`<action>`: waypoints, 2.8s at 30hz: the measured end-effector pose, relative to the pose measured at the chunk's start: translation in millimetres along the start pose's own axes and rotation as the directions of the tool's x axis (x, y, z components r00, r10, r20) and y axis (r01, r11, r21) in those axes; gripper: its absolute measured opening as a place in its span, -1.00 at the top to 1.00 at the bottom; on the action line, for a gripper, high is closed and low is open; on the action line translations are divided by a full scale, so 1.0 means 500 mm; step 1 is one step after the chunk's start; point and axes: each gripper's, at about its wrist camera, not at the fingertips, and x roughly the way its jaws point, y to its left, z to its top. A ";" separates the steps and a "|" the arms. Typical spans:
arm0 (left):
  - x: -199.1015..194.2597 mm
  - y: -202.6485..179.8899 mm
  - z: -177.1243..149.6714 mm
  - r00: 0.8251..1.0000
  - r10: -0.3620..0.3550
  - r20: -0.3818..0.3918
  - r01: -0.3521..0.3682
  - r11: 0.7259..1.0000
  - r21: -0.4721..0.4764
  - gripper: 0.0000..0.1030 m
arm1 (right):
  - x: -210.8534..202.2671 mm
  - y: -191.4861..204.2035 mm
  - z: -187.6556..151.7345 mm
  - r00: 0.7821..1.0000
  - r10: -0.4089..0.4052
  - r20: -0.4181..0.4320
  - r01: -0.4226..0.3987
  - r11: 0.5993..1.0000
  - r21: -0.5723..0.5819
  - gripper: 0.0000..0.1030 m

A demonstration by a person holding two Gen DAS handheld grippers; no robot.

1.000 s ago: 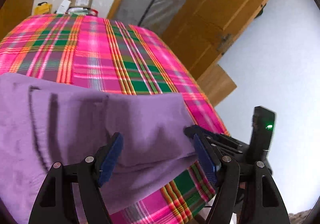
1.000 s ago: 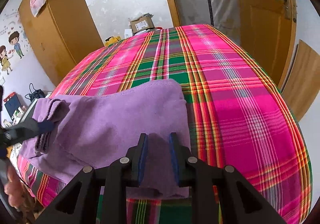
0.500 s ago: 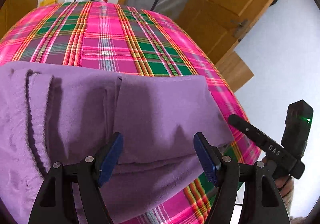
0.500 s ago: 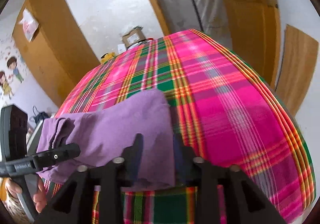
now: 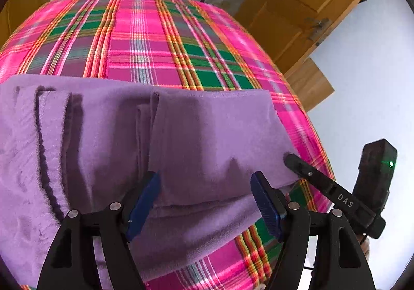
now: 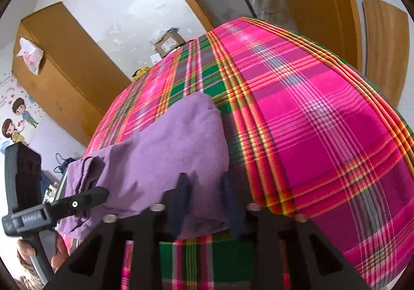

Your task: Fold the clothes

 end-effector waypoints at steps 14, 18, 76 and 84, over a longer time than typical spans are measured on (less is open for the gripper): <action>-0.035 -0.132 0.128 0.989 -0.131 -0.072 0.136 0.989 0.063 -0.46 | -0.063 0.109 0.025 0.989 0.079 0.126 -0.059 0.986 -0.156 0.72; -0.034 -0.156 0.151 0.983 -0.145 -0.111 0.153 0.986 0.063 -0.46 | -0.072 0.149 0.024 0.986 0.100 0.135 -0.069 0.975 -0.211 0.72; -0.327 0.342 0.052 0.992 -0.108 0.060 0.122 0.934 -0.336 -0.03 | 0.069 0.736 -0.100 0.902 0.374 -0.214 -0.414 0.612 -0.674 0.75; -0.236 0.466 -0.010 0.979 -0.203 0.017 0.189 0.876 -0.444 -0.03 | 0.172 0.755 -0.171 0.911 0.269 -0.313 -0.412 0.611 -0.675 0.75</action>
